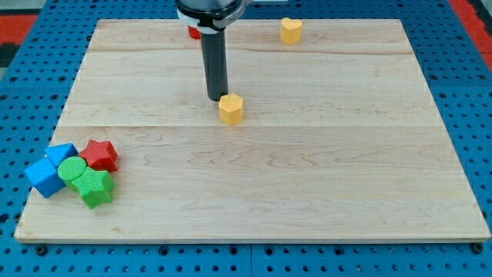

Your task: Move the yellow hexagon to the bottom center of the board

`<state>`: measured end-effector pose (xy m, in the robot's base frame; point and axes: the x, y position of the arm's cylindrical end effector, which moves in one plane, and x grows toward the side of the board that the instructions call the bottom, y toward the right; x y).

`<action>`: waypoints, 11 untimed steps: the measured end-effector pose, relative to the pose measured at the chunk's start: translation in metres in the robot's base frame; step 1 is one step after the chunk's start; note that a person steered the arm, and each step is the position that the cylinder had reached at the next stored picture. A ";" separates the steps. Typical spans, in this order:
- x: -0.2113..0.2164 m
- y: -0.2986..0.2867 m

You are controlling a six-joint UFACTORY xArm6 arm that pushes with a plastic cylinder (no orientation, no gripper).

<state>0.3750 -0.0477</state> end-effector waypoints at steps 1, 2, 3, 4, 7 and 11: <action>0.003 0.002; 0.025 0.016; 0.026 0.051; 0.037 0.057; 0.117 0.052; 0.189 0.029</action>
